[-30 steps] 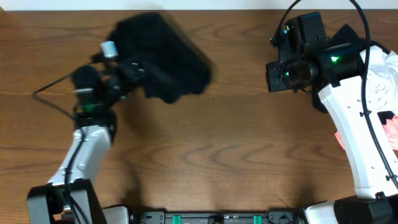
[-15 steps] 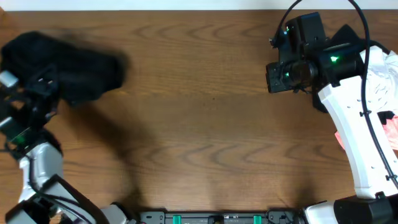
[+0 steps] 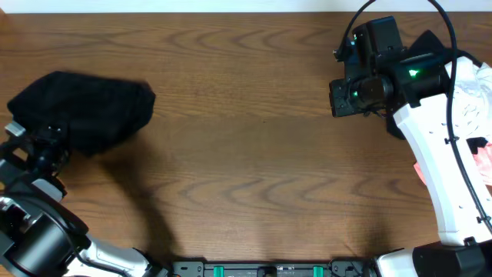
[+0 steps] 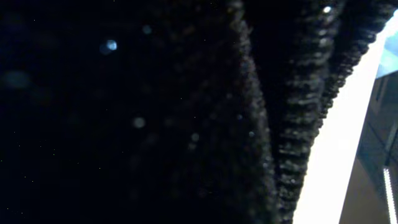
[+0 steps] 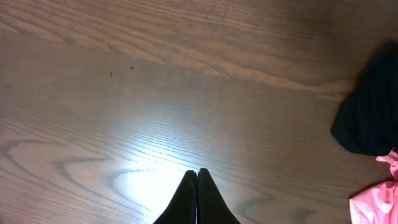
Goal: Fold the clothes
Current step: 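Lower the folded garment at the table's left edge and open the left gripper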
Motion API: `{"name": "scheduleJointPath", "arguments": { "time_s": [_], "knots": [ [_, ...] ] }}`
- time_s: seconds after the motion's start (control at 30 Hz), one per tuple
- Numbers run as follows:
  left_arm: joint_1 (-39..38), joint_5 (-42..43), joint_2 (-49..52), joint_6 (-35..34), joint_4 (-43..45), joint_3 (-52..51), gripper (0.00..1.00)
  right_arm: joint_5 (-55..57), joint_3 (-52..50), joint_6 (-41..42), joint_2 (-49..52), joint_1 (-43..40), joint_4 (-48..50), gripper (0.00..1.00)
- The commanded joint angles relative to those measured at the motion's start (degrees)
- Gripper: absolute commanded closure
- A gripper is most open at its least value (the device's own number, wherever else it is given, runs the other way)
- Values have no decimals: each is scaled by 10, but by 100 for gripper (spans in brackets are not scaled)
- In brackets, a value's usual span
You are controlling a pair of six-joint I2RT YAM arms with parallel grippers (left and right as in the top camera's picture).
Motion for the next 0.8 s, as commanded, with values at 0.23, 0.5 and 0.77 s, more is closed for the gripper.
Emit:
{"name": "scheduleJointPath", "arguments": {
  "time_s": [0.23,0.5,0.77],
  "knots": [
    [66,42,-7,65,-83,21,94,21,-1,6,2,-4,0,99],
    [73,32,-7,115,-151,21,94,23,-1,6,2,-4,0,99],
    [77,80,-9,68,-175,21,2,23,-1,6,2,-4,-2,99]
  ]
}}
